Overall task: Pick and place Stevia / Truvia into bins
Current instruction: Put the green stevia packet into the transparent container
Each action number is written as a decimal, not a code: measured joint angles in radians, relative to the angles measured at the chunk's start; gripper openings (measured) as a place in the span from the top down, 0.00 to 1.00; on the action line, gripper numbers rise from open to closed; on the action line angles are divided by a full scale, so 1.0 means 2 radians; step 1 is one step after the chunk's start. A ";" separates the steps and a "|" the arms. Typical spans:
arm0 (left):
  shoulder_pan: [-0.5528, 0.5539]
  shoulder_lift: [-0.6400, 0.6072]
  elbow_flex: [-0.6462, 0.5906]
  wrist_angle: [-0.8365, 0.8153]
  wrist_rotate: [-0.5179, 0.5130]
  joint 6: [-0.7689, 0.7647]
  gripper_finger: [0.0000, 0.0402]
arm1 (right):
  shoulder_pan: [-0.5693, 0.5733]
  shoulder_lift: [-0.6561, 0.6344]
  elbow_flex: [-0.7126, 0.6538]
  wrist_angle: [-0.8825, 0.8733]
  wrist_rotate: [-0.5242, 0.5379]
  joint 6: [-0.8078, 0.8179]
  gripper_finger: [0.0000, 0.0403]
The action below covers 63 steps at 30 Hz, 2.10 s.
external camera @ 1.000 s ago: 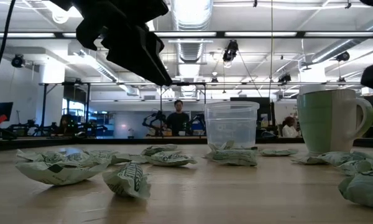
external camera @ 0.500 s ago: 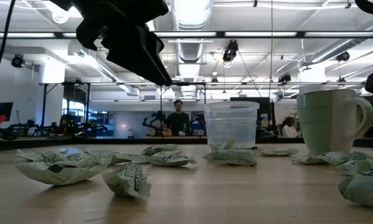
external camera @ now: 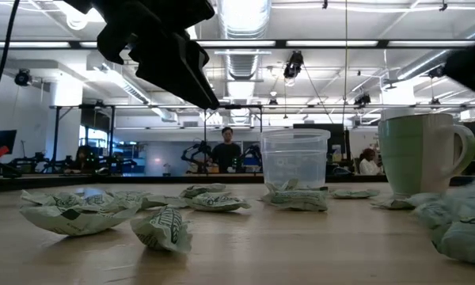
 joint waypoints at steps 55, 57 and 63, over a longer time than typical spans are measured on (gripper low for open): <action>0.005 0.000 -0.049 -0.035 -0.027 0.000 0.62 | -0.246 -0.017 0.097 -0.068 0.133 -0.312 0.77; 0.011 0.000 -0.059 -0.027 -0.042 0.000 0.62 | -0.230 -0.017 0.101 -0.065 0.132 -0.324 0.77; 0.030 0.000 -0.084 0.025 -0.044 0.002 0.62 | -0.172 -0.021 0.111 -0.062 0.129 -0.339 0.79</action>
